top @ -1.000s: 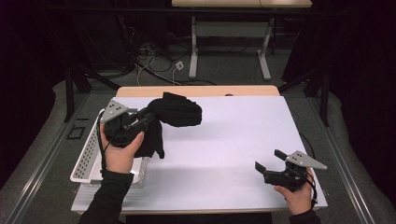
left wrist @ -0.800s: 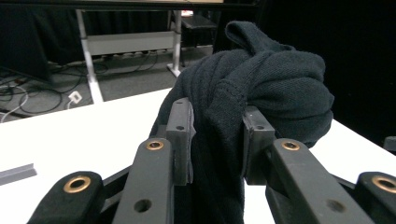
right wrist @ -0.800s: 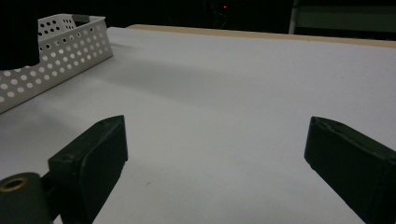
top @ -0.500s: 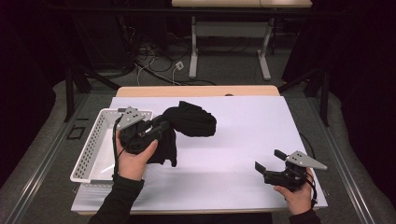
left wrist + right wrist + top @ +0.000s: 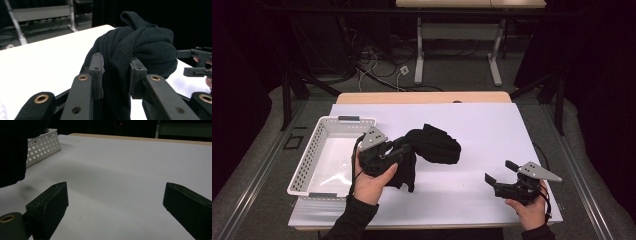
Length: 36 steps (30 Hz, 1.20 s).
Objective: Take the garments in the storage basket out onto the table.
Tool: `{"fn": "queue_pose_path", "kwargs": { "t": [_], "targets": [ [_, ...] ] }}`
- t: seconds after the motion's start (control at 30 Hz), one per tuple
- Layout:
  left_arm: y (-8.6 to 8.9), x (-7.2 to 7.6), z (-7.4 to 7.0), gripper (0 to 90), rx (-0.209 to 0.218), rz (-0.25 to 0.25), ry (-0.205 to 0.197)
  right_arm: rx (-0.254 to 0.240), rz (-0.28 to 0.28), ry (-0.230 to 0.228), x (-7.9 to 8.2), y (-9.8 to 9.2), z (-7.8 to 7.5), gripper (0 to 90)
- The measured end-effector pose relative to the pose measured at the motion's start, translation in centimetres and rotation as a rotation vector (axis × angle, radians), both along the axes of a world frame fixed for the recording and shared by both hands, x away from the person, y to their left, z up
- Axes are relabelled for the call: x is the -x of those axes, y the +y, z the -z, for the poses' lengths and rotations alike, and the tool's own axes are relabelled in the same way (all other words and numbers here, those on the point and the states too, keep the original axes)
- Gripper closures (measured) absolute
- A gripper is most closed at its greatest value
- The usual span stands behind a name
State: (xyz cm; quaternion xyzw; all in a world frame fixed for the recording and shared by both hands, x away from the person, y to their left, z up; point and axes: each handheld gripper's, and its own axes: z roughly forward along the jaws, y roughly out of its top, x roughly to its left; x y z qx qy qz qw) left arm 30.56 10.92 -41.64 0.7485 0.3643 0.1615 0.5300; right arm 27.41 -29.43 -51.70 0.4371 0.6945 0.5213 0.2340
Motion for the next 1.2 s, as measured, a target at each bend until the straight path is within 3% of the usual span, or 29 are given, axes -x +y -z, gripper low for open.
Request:
{"fn": "queue_pose_path", "kwargs": {
  "t": [0.53, 1.2],
  "targets": [
    [-3.9, 0.4, 2.1, 70.4, -0.012, 0.105, 0.051, -0.001, 0.006, -0.004, 0.0, -0.2, 0.0, 6.0],
    [-5.3, -3.1, 7.7, 70.3, -0.034, 0.09, 0.202, 0.006, 0.02, -0.002, -0.2, -0.5, 0.0, 6.8]
  ]
}}
